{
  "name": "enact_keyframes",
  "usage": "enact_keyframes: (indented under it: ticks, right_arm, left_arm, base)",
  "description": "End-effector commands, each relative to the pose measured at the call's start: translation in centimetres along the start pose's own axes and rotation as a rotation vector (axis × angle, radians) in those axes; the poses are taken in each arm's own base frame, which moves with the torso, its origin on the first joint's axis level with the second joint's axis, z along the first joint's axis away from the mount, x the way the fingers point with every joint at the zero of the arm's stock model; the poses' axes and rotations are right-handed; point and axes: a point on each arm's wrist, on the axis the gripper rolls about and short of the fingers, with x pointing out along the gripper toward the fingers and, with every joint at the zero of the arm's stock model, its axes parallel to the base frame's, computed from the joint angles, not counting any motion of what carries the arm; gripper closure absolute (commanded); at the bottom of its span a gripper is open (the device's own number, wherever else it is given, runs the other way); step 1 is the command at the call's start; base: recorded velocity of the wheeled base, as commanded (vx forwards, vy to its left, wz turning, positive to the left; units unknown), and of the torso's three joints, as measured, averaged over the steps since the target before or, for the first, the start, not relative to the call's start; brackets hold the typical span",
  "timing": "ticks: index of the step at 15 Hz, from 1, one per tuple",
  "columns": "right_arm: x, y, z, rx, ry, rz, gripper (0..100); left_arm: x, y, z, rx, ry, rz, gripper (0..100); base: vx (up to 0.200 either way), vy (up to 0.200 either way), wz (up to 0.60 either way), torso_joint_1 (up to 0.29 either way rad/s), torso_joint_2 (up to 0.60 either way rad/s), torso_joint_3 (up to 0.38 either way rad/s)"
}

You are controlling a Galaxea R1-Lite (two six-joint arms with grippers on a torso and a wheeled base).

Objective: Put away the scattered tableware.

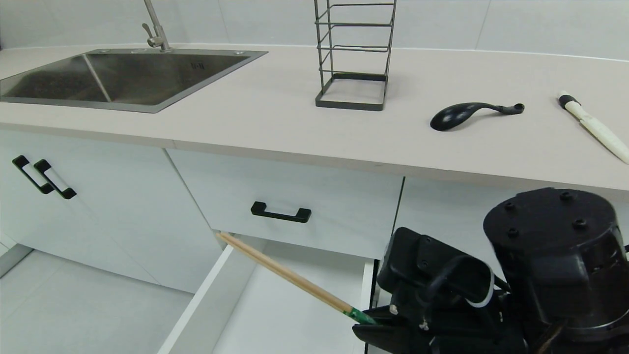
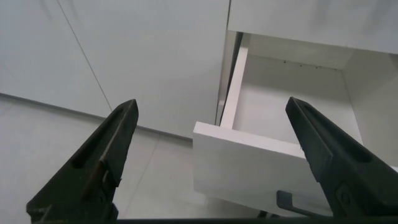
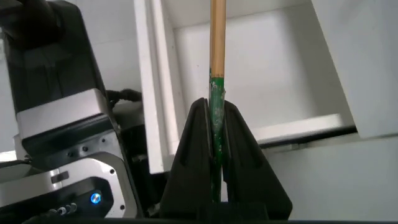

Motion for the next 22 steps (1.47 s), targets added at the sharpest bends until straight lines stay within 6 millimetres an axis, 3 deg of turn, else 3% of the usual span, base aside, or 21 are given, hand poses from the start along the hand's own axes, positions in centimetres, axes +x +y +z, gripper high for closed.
enact_keyframes:
  ticks: [1, 5, 10, 16, 19, 22]
  right_arm:
    - [1.5, 0.5, 0.0, -0.009, 0.006, -0.005, 100]
    - [5.8, 0.5, -0.3, -0.021, 0.08, -0.042, 100]
    - [9.0, 0.6, -1.4, -0.026, 0.176, -0.08, 100]
    - [12.4, -0.5, -2.9, -0.01, 0.247, -0.125, 100]
    - [13.8, -0.9, -2.6, -0.005, 0.248, -0.139, 100]
    - [14.3, -0.8, -3.0, -0.007, 0.282, -0.134, 100]
  left_arm:
    - [0.0, 0.0, 0.0, 0.0, 0.001, 0.001, 0]
    - [0.0, 0.0, 0.0, 0.0, 0.001, 0.001, 0]
    - [0.0, 0.0, 0.0, 0.0, 0.001, 0.001, 0]
    - [0.0, 0.0, 0.0, 0.0, 0.001, 0.0, 0]
    - [0.0, 0.0, 0.0, 0.0, 0.001, 0.0, 0]
    - [0.0, 0.0, 0.0, 0.0, 0.001, 0.0, 0]
  base:
    - [0.0, 0.0, 0.0, 0.0, 0.0, 0.0]
    - [0.0, 0.0, 0.0, 0.0, 0.0, 0.0]
    - [0.0, 0.0, 0.0, 0.0, 0.0, 0.0]
    - [0.0, 0.0, 0.0, 0.0, 0.0, 0.0]
    - [0.0, 0.0, 0.0, 0.0, 0.0, 0.0]
    - [0.0, 0.0, 0.0, 0.0, 0.0, 0.0]
